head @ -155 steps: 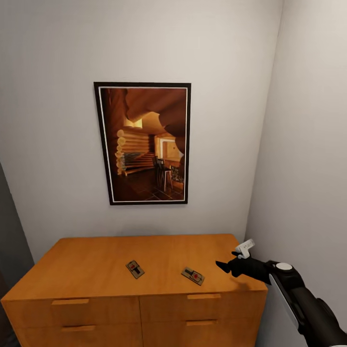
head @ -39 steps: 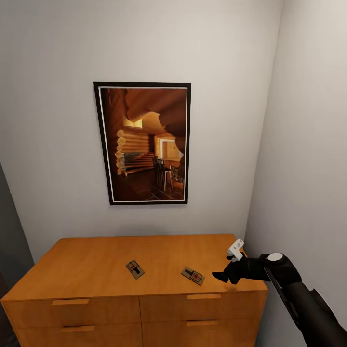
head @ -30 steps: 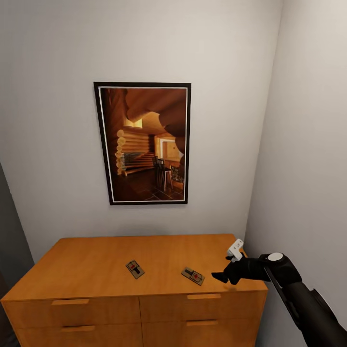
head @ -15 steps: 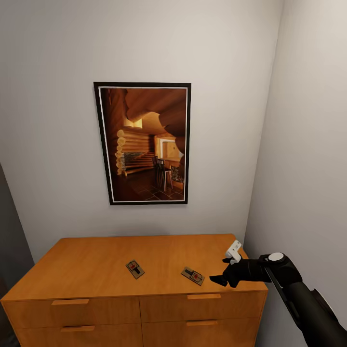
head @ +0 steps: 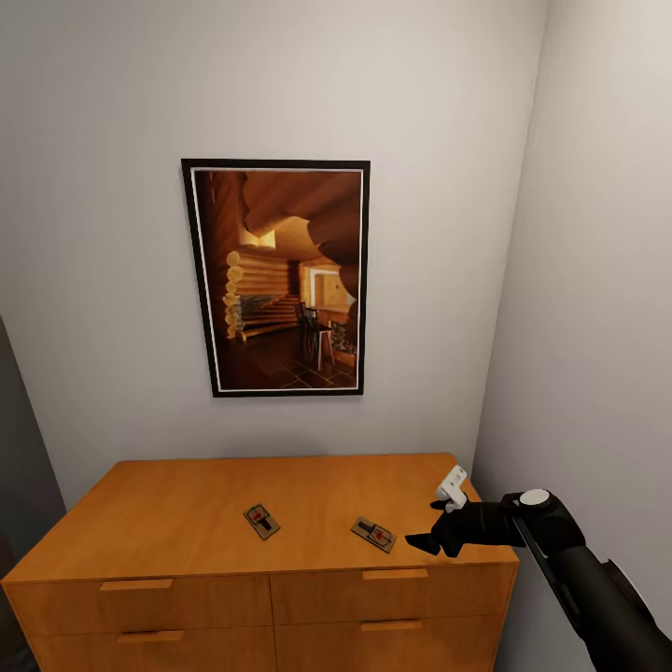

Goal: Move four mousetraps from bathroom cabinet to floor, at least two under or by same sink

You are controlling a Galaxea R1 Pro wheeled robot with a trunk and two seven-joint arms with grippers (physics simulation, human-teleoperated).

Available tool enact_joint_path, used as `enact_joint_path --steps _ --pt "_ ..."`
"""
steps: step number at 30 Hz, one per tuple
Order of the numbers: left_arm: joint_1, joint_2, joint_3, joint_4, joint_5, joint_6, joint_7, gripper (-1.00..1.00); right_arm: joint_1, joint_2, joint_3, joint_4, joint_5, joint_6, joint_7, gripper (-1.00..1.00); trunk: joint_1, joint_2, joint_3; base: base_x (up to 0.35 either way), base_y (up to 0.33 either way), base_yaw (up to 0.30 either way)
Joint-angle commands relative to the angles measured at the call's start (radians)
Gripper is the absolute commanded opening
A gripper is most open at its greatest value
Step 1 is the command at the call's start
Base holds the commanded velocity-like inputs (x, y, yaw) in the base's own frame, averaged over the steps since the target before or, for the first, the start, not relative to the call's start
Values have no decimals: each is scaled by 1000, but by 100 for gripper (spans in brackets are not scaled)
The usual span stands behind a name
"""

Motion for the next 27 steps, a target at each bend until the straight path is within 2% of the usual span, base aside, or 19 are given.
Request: enact_joint_path --steps 1,27 --pt "0 0 3 2 8 -2 -10 100 0 0 1 -1 9 3 7 100 0 -1 0 0 0 0" --pt "0 0 3 2 8 -2 -11 100 0 0 1 -1 9 1 7 100 0 -1 0 14 -11 0"
